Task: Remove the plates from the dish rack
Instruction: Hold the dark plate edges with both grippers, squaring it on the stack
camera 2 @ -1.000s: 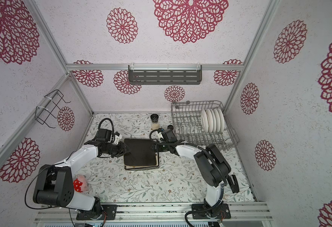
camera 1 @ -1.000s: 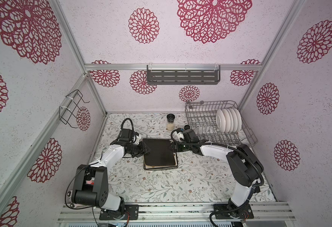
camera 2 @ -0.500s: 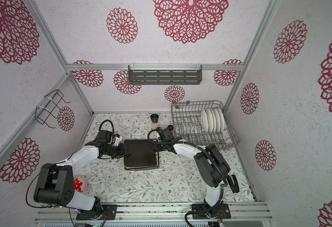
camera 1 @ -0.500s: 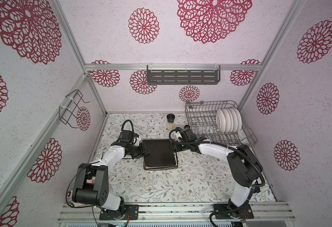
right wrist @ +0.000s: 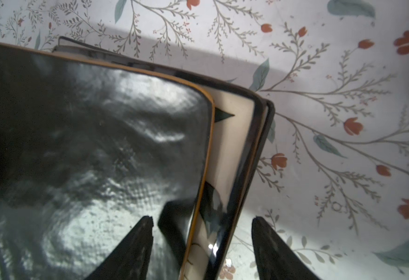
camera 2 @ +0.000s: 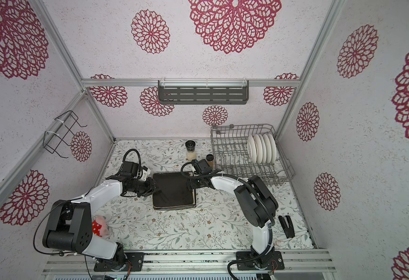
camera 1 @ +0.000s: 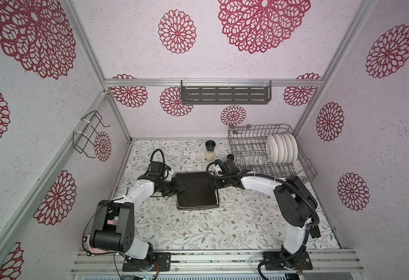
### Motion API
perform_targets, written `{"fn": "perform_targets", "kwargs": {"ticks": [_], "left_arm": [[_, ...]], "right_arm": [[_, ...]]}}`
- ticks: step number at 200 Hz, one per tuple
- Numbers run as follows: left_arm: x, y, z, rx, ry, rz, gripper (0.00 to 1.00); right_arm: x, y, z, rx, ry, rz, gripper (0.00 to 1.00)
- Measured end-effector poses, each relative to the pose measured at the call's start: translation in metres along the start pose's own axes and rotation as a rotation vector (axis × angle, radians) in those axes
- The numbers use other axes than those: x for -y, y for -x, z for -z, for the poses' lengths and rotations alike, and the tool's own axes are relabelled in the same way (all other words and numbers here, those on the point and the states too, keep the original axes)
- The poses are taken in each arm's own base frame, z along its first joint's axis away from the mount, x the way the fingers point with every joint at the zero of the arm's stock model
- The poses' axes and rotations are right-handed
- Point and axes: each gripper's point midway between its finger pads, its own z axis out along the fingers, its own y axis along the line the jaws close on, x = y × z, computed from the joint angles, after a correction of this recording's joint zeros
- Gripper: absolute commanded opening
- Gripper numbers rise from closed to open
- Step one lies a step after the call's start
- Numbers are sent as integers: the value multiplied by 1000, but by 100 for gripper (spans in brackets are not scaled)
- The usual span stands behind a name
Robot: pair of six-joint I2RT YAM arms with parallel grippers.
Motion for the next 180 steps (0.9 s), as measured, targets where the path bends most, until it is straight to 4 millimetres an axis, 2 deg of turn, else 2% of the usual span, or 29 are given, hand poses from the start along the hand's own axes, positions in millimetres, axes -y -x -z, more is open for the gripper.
{"fn": "perform_targets", "kwargs": {"ticks": [86, 180], "left_arm": [[-15, -4, -3, -10, 78, 8, 38], [-16, -3, -3, -12, 128, -20, 36]], "right_arm": [[-5, -3, -1, -11, 11, 7, 60], [-8, -6, -2, -21, 9, 16, 50]]}}
